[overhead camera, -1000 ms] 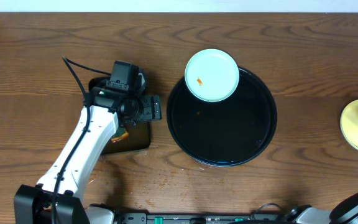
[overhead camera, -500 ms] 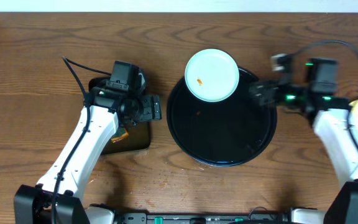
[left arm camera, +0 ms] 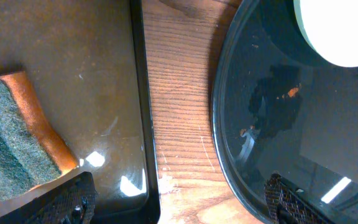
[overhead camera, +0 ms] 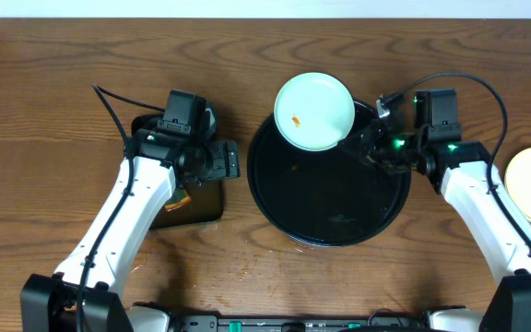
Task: Clean dirty plates on tray and stack at the side
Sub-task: 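Move the right gripper back to the remaining pale blue plate's rim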
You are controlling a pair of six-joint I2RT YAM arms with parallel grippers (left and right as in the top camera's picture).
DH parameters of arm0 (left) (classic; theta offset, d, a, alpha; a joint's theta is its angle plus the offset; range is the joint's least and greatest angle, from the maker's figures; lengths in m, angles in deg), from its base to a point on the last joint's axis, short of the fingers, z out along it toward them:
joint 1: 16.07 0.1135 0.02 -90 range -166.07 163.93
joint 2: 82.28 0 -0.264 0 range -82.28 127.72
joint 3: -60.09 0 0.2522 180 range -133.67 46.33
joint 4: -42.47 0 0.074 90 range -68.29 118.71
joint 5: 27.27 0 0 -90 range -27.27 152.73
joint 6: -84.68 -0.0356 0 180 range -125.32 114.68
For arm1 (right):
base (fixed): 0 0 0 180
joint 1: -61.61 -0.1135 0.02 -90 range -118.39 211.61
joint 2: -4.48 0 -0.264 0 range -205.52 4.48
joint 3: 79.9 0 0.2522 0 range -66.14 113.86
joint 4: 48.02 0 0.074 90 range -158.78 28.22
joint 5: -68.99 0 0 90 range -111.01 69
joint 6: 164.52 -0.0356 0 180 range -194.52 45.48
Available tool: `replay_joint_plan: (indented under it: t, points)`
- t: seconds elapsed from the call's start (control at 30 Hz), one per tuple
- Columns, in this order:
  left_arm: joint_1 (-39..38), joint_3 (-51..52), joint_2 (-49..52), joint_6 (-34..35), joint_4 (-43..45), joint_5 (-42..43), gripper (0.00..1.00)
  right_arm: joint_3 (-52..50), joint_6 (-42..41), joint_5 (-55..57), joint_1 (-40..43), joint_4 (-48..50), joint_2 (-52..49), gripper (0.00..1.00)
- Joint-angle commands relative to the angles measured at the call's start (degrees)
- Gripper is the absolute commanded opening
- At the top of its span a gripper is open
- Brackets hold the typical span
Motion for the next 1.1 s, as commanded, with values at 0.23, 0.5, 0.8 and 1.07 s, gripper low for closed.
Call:
replay_joint_plan:
  t: [0.23, 0.5, 0.8, 1.07]
  points:
    - [-0.09, -0.85, 0.00, -0.15, -0.17, -0.70, 0.88, 0.59, -25.42, -11.08, 0.28, 6.05, 0.90, 0.01]
    - [-0.09, -0.85, 0.00, -0.15, -0.17, -0.70, 0.88, 0.59, -32.57, -13.57, 0.28, 11.74, 0.90, 0.01]
    - [-0.09, -0.85, 0.00, -0.15, -0.17, -0.70, 0.88, 0.59, -31.26, -12.94, 0.28, 12.13, 0.90, 0.01]
    - [-0.09, -0.85, 0.00, -0.15, -0.17, -0.70, 0.88, 0.59, -1.81, -11.43, -0.48, 15.45, 0.90, 0.04]
